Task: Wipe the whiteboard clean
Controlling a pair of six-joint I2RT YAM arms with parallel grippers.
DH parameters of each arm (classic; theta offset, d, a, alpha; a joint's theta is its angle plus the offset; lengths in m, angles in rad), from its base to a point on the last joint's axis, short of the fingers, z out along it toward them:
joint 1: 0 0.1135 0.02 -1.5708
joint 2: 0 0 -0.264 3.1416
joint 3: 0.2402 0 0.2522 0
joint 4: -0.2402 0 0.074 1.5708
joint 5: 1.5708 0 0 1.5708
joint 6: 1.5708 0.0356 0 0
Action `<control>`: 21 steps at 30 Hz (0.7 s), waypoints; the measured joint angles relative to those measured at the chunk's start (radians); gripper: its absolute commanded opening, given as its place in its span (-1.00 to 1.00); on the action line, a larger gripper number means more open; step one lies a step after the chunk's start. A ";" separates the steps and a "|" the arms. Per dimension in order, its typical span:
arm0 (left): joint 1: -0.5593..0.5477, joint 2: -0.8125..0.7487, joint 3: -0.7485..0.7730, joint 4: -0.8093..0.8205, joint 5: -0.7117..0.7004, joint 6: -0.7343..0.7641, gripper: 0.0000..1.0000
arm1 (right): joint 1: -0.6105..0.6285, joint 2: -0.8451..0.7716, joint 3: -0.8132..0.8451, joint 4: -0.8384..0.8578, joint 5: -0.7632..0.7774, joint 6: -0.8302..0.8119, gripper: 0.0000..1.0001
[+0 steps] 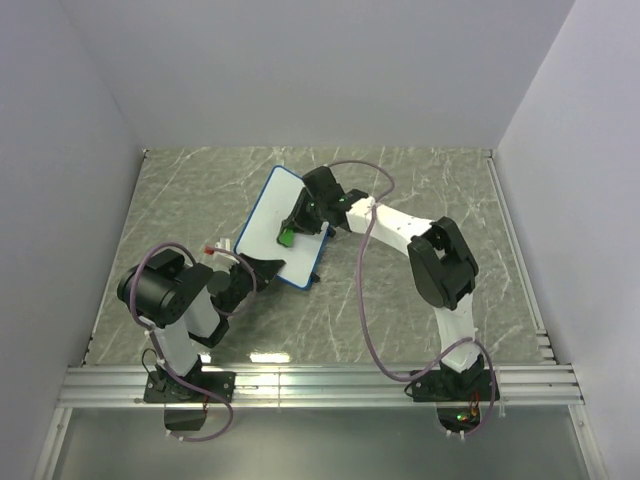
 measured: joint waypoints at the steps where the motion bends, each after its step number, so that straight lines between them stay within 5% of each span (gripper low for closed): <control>1: 0.000 0.000 0.000 0.000 0.000 0.000 -0.99 | 0.008 -0.004 -0.002 -0.006 0.003 0.000 -1.00; 6: 0.000 0.001 0.000 0.000 -0.002 0.000 -0.99 | 0.032 0.031 0.094 -0.105 0.009 0.004 -1.00; 14: -0.003 0.002 0.001 0.000 -0.006 0.000 -0.99 | 0.022 0.300 0.629 -0.301 -0.044 0.048 -1.00; 21: -0.003 0.002 0.002 0.000 -0.005 0.000 -0.99 | -0.047 0.333 0.648 -0.279 -0.081 0.111 -1.00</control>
